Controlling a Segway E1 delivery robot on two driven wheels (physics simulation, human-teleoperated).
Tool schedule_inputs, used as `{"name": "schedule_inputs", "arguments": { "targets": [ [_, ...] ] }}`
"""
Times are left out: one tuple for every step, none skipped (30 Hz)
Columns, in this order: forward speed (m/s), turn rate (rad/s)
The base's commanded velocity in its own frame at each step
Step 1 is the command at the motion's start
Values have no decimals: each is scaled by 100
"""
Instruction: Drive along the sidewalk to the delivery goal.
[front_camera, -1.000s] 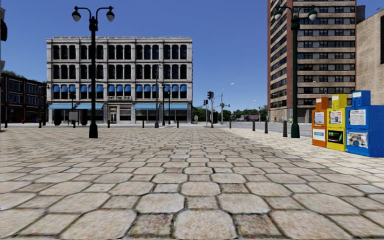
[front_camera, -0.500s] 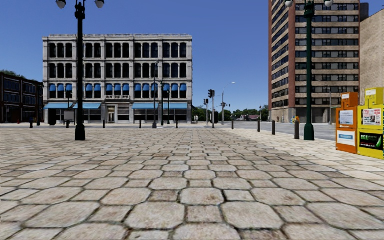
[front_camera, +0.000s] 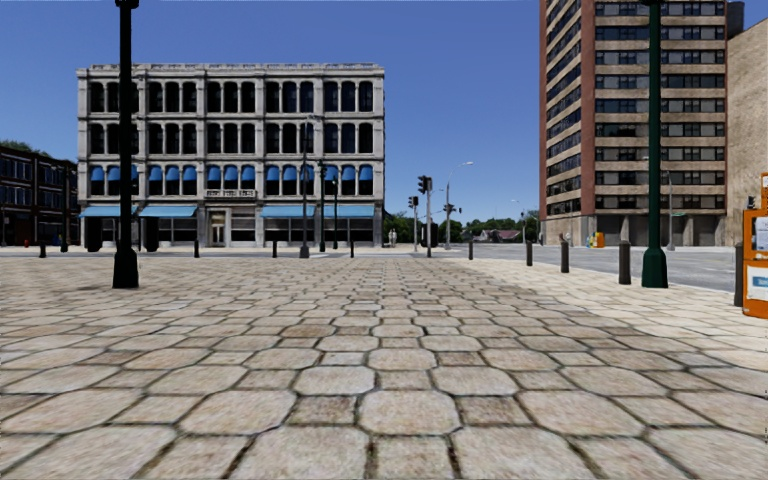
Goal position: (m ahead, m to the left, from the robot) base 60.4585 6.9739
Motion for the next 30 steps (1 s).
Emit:
{"name": "schedule_inputs", "arguments": {
  "targets": [
    [200, -1],
    [200, -1],
    [200, -1],
    [200, -1],
    [200, -1],
    [200, -1],
    [200, -1],
    [200, -1],
    [200, -1],
    [200, -1],
    [200, -1],
    [200, -1],
    [200, -1],
    [200, -1],
    [200, -1],
    [200, -1],
    [200, -1],
    [200, -1],
    [200, -1],
    [200, -1],
    [200, -1],
    [200, -1],
    [200, -1],
    [200, -1],
    [200, -1],
    [200, -1],
    [200, -1],
    [200, -1],
    [200, -1],
    [200, -1]
  ]
}}
